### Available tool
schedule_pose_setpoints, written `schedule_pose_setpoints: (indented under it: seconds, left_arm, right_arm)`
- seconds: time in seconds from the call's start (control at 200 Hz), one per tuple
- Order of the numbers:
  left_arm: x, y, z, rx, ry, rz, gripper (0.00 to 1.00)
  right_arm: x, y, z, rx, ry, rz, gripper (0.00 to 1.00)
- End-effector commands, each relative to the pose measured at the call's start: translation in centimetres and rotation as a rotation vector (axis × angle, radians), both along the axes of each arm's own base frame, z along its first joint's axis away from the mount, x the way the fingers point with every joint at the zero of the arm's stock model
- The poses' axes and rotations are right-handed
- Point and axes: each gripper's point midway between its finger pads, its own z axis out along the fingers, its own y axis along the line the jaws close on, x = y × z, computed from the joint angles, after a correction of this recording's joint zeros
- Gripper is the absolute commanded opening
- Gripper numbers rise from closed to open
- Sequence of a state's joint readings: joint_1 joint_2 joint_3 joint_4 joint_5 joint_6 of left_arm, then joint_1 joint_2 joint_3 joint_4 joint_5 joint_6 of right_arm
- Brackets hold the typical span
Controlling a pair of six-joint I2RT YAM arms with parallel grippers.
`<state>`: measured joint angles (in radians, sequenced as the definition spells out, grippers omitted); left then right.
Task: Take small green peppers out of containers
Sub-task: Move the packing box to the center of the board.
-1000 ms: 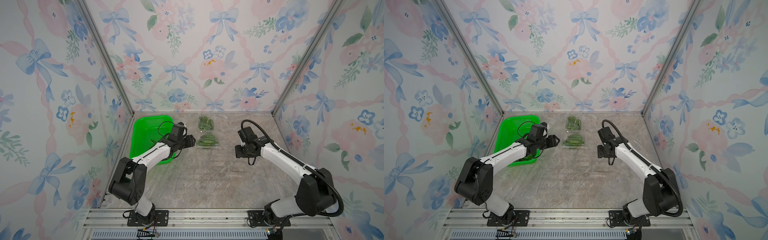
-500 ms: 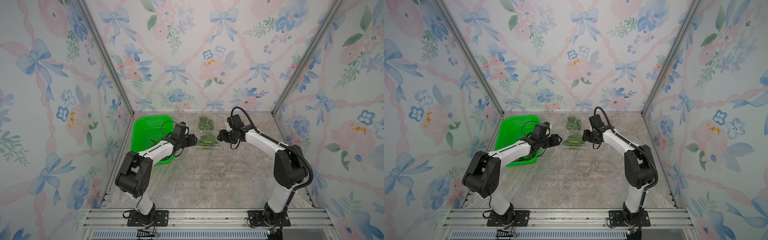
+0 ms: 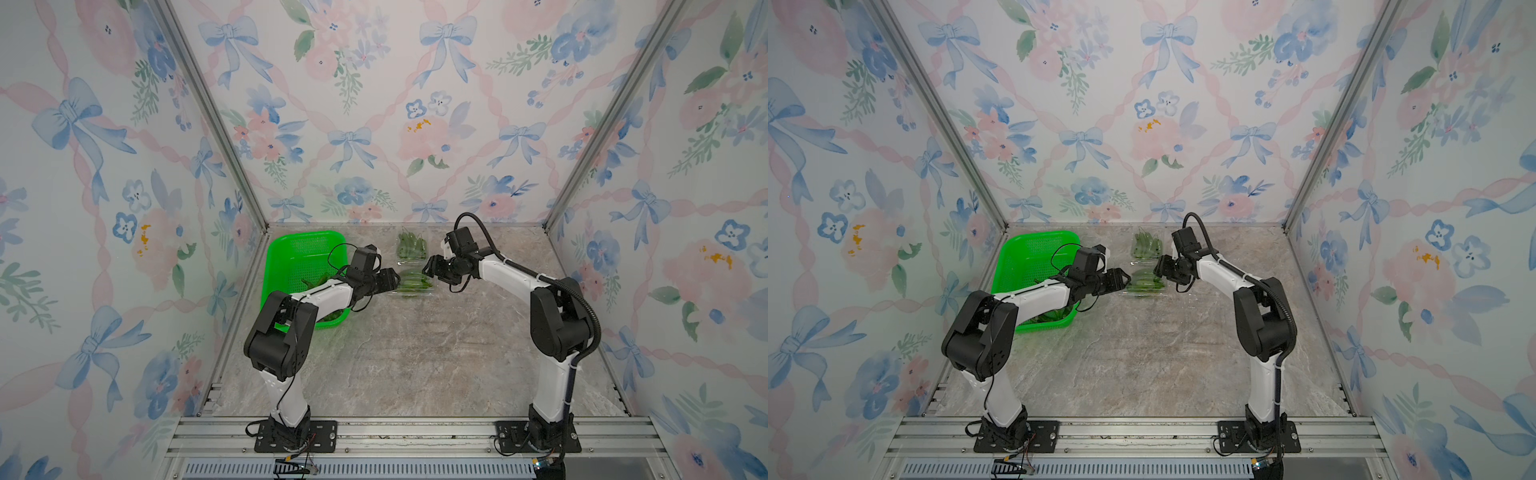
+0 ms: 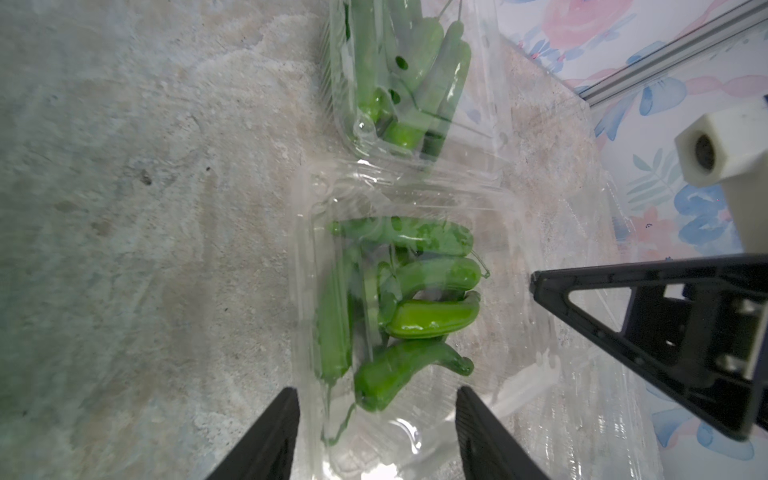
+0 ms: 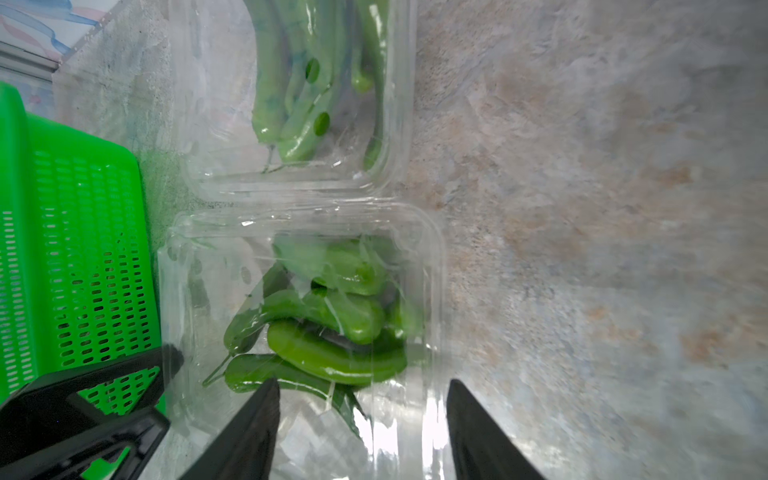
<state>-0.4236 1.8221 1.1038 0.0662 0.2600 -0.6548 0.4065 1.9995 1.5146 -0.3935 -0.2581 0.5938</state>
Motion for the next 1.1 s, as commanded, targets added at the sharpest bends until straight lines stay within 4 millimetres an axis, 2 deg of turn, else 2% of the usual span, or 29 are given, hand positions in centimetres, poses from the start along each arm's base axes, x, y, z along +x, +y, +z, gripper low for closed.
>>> schedule_pose_setpoints:
  seconds: [0.0, 0.19, 0.445, 0.59, 0.955, 0.965, 0.99, 1.095]
  left_arm:
    - [0.8, -0.3, 0.6, -0.027, -0.020, -0.008, 0.63]
    - [-0.2, -0.1, 0.6, -0.037, -0.006, -0.007, 0.60]
    - [-3.3, 1.3, 1.1, -0.050, 0.009, 0.011, 0.60]
    - [-5.4, 2.0, 0.3, -0.045, 0.035, 0.019, 0.59]
    - [-9.8, 3.7, 1.1, -0.066, 0.024, 0.043, 0.59]
    - [-10.4, 4.0, 0.2, -0.057, 0.044, 0.043, 0.59]
    - [-11.0, 4.2, -0.2, -0.054, 0.052, 0.043, 0.59]
    - [-12.2, 4.5, -0.5, -0.057, 0.058, 0.044, 0.59]
  right_arm:
    - [0.2, 0.9, -0.3, 0.039, 0.008, 0.013, 0.63]
    - [-1.1, 1.7, -0.6, 0.036, 0.017, 0.047, 0.62]
    - [-3.4, 2.4, -1.7, 0.020, 0.050, 0.085, 0.61]
    - [-4.9, 3.0, -1.6, -0.011, 0.045, 0.122, 0.61]
    - [-8.5, 3.4, -0.8, -0.075, 0.032, 0.174, 0.61]
    - [-8.7, 3.4, -0.8, -0.076, 0.032, 0.176, 0.61]
    - [-8.9, 3.3, -0.8, -0.079, 0.032, 0.175, 0.60]
    - [-10.1, 3.2, -0.9, -0.084, 0.036, 0.178, 0.61]
